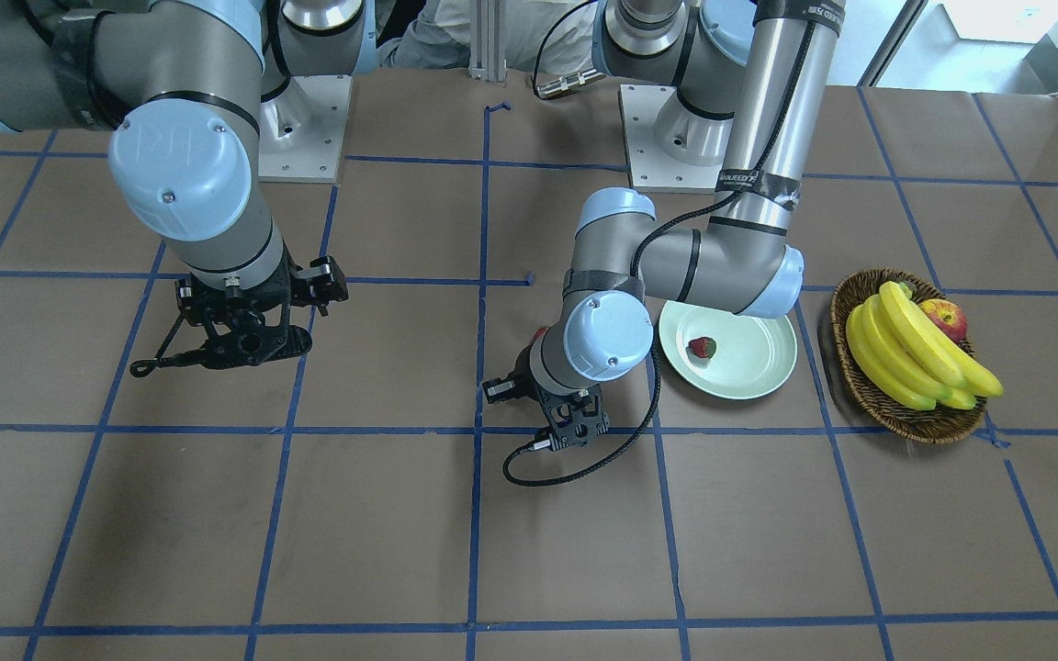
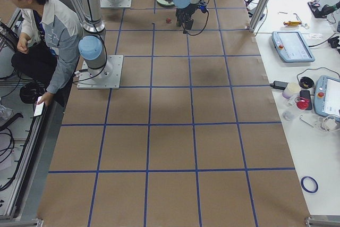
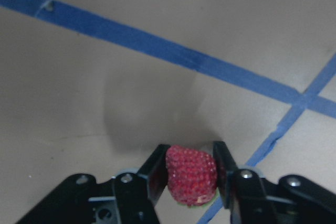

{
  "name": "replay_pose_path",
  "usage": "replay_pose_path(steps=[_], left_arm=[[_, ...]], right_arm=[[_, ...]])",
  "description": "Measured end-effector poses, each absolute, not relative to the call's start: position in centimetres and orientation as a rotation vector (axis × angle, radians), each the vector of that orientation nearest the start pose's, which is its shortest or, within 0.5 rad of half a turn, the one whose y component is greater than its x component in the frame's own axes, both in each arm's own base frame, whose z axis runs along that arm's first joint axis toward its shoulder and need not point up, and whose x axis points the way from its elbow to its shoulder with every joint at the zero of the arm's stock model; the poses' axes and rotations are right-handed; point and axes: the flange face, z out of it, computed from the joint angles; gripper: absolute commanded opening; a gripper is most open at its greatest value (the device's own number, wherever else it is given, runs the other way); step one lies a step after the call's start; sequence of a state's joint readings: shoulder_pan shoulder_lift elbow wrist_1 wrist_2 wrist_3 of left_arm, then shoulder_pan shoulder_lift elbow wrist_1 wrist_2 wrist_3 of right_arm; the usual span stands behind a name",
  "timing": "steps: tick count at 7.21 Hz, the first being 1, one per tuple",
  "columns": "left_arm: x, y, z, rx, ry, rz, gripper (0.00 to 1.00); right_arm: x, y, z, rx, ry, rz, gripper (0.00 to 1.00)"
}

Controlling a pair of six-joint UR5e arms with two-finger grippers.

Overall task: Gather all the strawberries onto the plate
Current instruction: 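Carry the strawberry onto the plate and release it with the left gripper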

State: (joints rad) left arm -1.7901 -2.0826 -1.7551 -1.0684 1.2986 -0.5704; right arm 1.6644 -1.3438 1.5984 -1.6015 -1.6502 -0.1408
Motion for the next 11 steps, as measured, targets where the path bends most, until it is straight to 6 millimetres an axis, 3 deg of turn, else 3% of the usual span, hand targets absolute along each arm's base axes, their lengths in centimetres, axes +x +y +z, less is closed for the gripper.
replay_pose_path(steps=[2,6,8,10,11], left_arm=[[-26.8,-54.3,19.1,-0.465,3.190,0.395,0.00],[-13.8,-54.5,23.6,0.052,2.997,0.536,0.00],[-8.6,-53.5,22.3,0.218,2.923,0.670,0.00],[-5.1,-52.3,19.8,0.294,2.890,0.743,0.00],[-3.8,-52.1,19.3,0.351,2.857,0.761,0.31]], right_arm=[[17.6,-53.6,35.9,-0.390,3.171,0.361,1.00],[17.6,-53.9,36.1,-0.394,3.173,0.334,1.00],[17.6,-54.0,36.2,-0.398,3.176,0.318,1.00],[17.6,-54.2,36.1,-0.412,3.180,0.308,1.00],[17.6,-54.2,36.1,-0.414,3.180,0.307,1.00]])
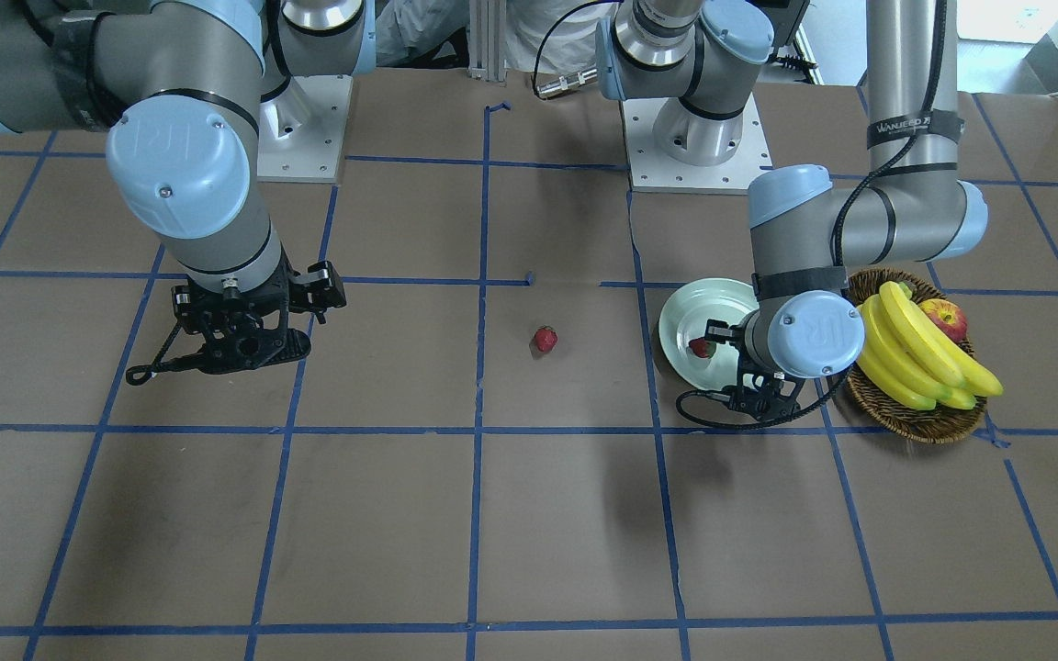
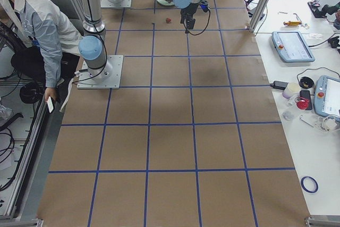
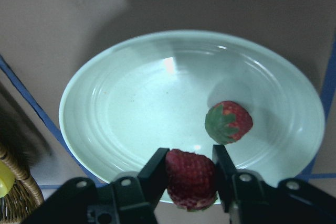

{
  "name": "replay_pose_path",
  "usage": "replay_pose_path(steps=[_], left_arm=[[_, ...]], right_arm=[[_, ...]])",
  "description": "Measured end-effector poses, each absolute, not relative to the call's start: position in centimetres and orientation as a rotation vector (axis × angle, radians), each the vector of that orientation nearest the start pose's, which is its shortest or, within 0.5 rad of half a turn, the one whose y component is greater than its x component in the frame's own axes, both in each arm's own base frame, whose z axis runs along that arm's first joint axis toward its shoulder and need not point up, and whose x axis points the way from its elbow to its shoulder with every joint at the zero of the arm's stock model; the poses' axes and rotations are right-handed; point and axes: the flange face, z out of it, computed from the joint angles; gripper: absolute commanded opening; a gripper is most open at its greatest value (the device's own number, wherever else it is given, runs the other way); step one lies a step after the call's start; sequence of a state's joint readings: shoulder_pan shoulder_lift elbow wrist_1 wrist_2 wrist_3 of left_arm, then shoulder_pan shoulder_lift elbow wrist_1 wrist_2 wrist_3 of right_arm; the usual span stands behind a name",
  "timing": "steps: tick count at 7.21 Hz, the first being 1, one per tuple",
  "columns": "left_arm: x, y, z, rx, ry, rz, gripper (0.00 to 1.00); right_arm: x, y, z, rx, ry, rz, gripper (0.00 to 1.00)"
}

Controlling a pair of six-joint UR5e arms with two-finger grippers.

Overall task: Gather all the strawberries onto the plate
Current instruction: 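Carry the strawberry onto the plate and release it with the left gripper, then move the left gripper over the last strawberry and close on it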

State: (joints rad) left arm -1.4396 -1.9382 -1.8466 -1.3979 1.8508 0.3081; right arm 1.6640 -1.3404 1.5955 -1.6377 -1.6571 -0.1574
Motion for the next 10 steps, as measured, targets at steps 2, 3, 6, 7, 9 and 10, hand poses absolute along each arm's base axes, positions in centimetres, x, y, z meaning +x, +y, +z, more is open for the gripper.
replay_pose_path(steps=[2,3,6,7,9,10], left_arm=[[-2.4,-52.1,18.8,0.400,2.828,0.785,0.82],[-2.4,-52.2,18.7,0.400,2.840,0.787,0.88],[-3.3,-53.1,20.5,0.382,2.915,0.682,1.00],[-4.7,-54.0,22.7,0.345,2.966,0.583,1.00],[-11.5,-54.3,25.4,0.113,3.040,0.437,1.00],[-15.6,-53.6,25.6,0.057,3.038,0.394,0.99]], right_arm=[[17.5,-54.2,36.0,-0.414,3.181,0.309,1.00],[17.6,-54.2,36.0,-0.414,3.180,0.310,1.00],[17.6,-54.2,35.9,-0.413,3.175,0.313,1.00],[17.7,-54.2,35.8,-0.410,3.173,0.315,1.00],[17.7,-54.0,35.5,-0.403,3.172,0.325,1.00],[17.6,-53.9,35.3,-0.408,3.171,0.330,1.00]])
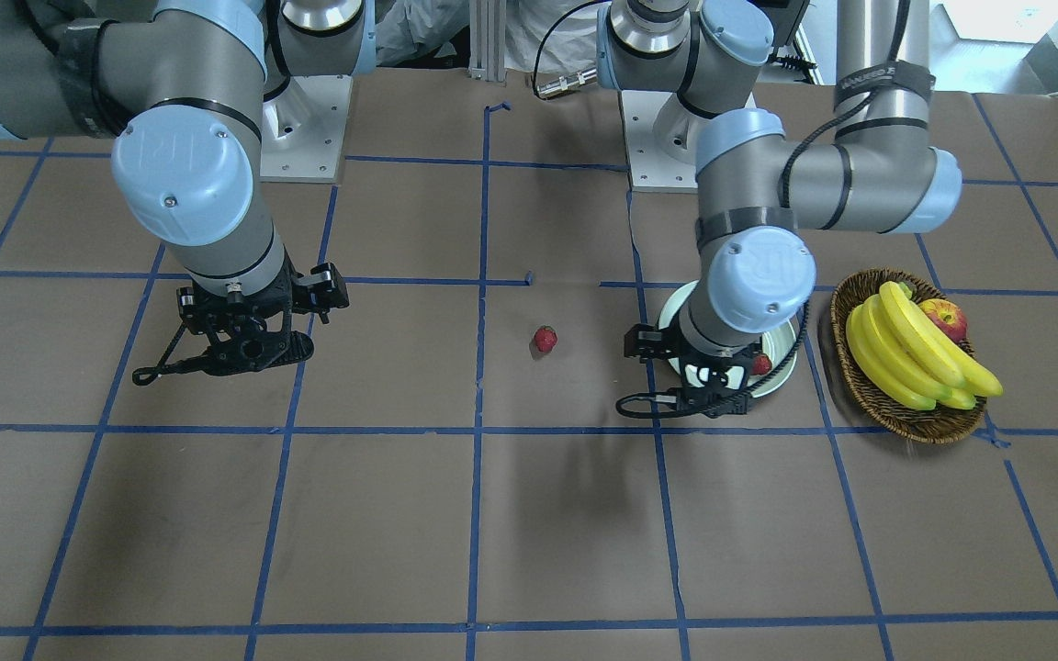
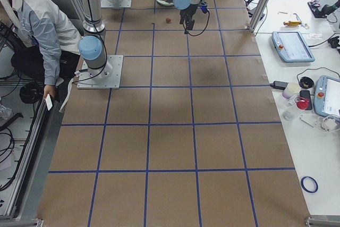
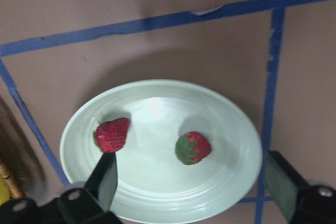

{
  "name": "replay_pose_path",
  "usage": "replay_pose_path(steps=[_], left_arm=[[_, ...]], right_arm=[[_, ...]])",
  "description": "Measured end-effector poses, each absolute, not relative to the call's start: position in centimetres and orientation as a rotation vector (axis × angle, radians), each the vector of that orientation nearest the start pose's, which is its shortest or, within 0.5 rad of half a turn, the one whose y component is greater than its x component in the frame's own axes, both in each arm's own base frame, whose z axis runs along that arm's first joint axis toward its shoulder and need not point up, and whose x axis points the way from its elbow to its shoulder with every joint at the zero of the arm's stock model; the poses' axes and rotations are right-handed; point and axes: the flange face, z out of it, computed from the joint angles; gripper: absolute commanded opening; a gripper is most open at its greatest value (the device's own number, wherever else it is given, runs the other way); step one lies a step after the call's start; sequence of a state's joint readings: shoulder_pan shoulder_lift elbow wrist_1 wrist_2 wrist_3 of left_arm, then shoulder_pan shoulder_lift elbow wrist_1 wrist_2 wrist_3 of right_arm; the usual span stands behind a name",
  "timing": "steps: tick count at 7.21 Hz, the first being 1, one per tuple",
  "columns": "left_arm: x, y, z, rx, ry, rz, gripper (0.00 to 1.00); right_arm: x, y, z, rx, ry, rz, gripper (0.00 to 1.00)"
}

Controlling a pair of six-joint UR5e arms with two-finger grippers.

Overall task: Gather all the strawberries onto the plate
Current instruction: 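Move the left gripper over the last strawberry and close on it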

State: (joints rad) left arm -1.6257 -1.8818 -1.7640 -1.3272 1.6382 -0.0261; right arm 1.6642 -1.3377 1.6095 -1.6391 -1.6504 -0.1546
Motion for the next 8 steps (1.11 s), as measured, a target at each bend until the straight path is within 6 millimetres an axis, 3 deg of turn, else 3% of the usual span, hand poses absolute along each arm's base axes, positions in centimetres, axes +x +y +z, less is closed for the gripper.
replay_pose_path(steps=[1,3,5,6,7,8], left_arm=[[-19.1,-53.2,25.2,0.011,3.070,0.355,0.97],[-23.6,-52.7,23.2,-0.061,3.208,0.363,0.94],[-25.6,-52.2,20.4,-0.055,3.228,0.443,0.86],[-26.2,-52.0,19.0,-0.044,3.219,0.483,0.70],[-26.8,-51.7,18.1,-0.030,3.210,0.507,0.32],[-27.1,-51.5,17.6,-0.019,3.203,0.521,0.00]], right_arm=[[17.6,-53.9,35.2,-0.412,3.173,0.333,1.00],[17.5,-53.9,35.1,-0.413,3.174,0.338,1.00],[17.5,-53.8,35.0,-0.413,3.176,0.339,1.00],[17.5,-53.8,35.0,-0.412,3.177,0.340,1.00],[17.5,-53.8,35.0,-0.412,3.177,0.340,1.00],[17.5,-53.9,35.0,-0.412,3.177,0.338,1.00]])
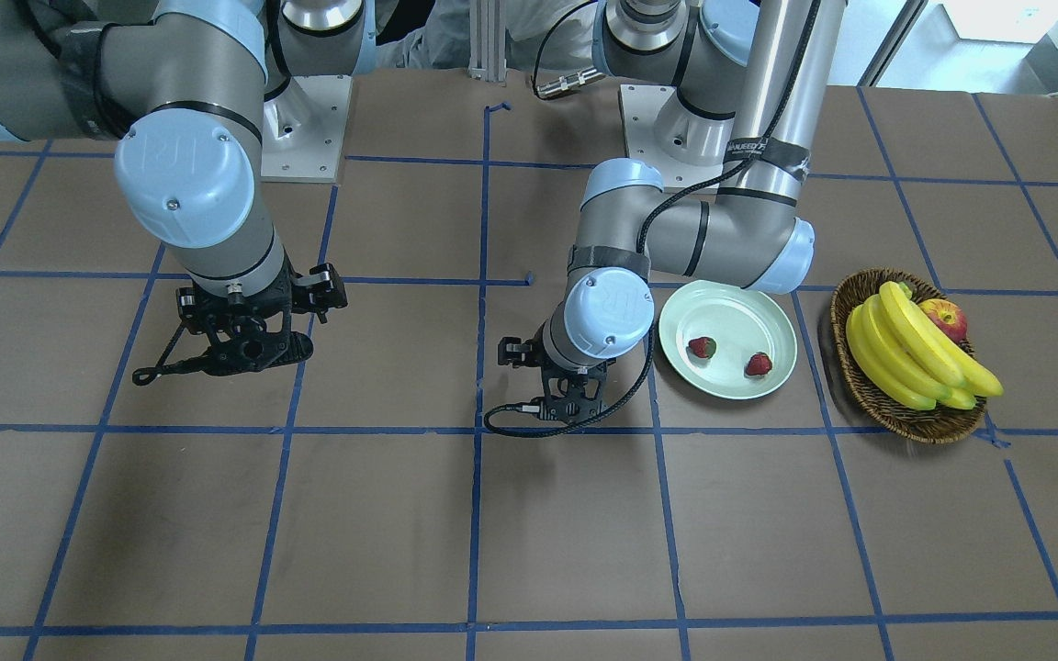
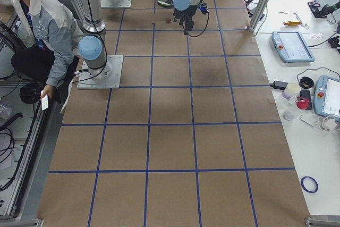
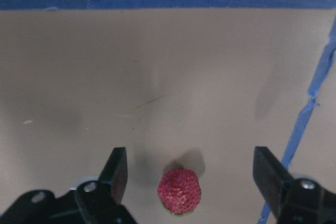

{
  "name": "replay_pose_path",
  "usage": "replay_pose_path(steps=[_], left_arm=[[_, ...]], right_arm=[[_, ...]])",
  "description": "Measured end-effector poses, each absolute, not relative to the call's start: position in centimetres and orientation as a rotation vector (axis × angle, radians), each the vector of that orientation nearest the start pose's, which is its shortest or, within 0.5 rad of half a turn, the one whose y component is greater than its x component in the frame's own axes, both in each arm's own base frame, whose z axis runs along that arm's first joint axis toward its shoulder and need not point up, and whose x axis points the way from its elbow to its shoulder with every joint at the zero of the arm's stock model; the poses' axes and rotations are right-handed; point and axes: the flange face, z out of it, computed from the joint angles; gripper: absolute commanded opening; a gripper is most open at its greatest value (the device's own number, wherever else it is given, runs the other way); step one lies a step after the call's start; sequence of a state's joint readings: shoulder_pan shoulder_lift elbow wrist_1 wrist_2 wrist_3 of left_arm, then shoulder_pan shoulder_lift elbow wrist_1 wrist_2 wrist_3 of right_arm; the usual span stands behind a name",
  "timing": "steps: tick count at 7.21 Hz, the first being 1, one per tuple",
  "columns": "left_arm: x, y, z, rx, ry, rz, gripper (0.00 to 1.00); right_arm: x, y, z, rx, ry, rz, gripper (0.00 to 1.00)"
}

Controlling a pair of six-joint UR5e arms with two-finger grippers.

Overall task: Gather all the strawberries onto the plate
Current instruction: 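Move the left gripper over the last strawberry and close on it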

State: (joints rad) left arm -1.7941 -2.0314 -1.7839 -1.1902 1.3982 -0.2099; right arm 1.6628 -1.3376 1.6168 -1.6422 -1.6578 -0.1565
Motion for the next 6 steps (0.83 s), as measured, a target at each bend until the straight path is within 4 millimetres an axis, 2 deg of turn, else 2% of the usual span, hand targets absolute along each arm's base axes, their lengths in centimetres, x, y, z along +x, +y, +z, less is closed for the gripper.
replay_pose_path(steps=[4,6], left_arm=[[-27.1,-51.1,17.2,-0.008,3.177,0.568,0.00],[-26.7,-51.1,18.5,0.014,3.157,0.541,0.00]], right_arm=[[17.5,-53.9,34.8,-0.413,3.175,0.329,1.00],[17.5,-54.0,34.7,-0.413,3.177,0.326,1.00]])
